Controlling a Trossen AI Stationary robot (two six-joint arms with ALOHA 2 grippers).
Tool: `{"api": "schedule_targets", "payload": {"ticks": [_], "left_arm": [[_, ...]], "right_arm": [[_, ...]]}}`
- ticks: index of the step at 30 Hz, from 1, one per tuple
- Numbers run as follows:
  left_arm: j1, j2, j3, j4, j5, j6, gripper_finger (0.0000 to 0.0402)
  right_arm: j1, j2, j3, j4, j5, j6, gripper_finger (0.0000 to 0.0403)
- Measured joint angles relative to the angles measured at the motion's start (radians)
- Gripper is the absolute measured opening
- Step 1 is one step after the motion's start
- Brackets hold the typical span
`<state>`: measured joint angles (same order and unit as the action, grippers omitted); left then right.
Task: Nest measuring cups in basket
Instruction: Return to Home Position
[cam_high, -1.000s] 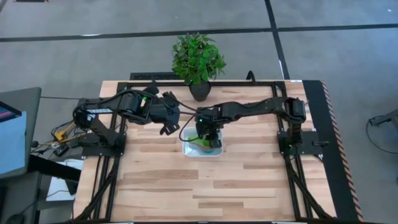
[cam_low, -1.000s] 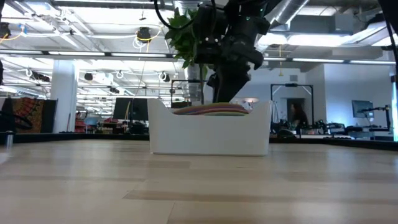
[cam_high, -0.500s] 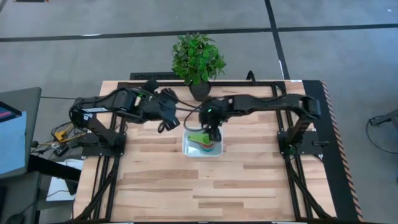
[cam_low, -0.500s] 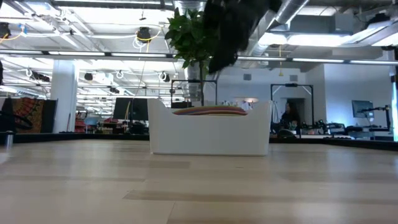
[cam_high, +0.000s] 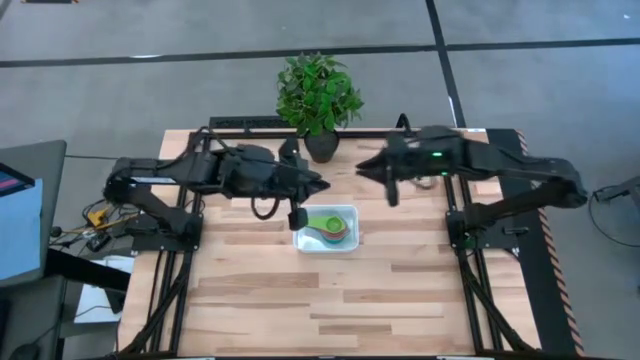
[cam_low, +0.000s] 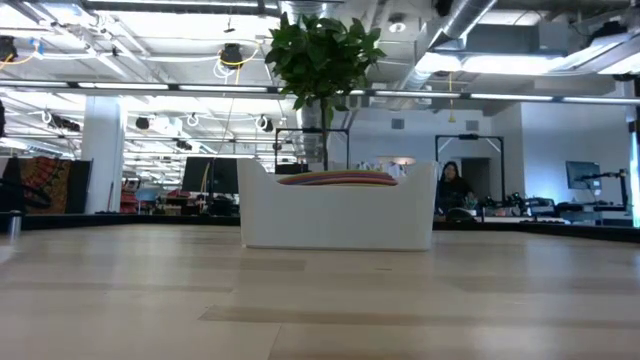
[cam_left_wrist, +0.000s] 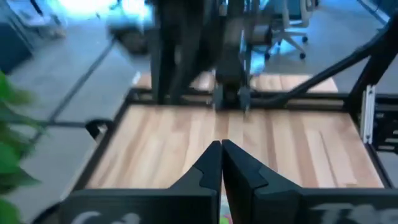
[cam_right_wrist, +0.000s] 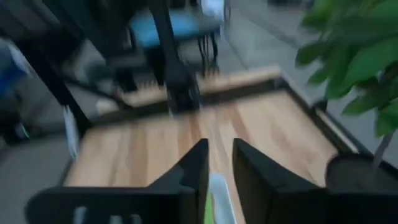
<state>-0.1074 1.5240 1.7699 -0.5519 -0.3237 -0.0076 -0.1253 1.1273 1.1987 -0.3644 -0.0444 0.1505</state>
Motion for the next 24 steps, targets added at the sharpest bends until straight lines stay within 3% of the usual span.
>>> {"api": "schedule_targets", "payload": {"ticks": [6, 10, 14, 18, 22, 24], "left_arm": [[0.09, -0.166, -0.413, 0.293, 0.145, -0.074, 0.0], [0.136, -0.375, -0.681, 0.504, 0.162, -0.111, 0.0], [0.151, -0.554, -0.971, 0.733, 0.161, -0.093, 0.0], [0.152, -0.669, -1.198, 0.767, 0.179, 0.006, 0.0], [0.171, -0.767, -1.345, 0.808, 0.092, -0.089, 0.0], [0.172, -0.826, -1.4, 0.855, 0.075, -0.105, 0.0]], "right_arm": [[0.052, -0.202, -0.174, 0.132, 0.022, 0.088, 0.0045], [0.121, -0.306, -0.28, 0.14, 0.08, 0.089, 0.0011], [0.162, -0.393, -0.378, 0.212, 0.102, 0.088, 0.0014], [0.164, -0.435, -0.423, 0.143, 0.108, 0.027, 0.0014], [0.17, -0.448, -0.446, -0.014, 0.1, 0.008, 0.0008], [0.193, -0.467, -0.471, 0.005, 0.097, 0.001, 0.0006]]}}
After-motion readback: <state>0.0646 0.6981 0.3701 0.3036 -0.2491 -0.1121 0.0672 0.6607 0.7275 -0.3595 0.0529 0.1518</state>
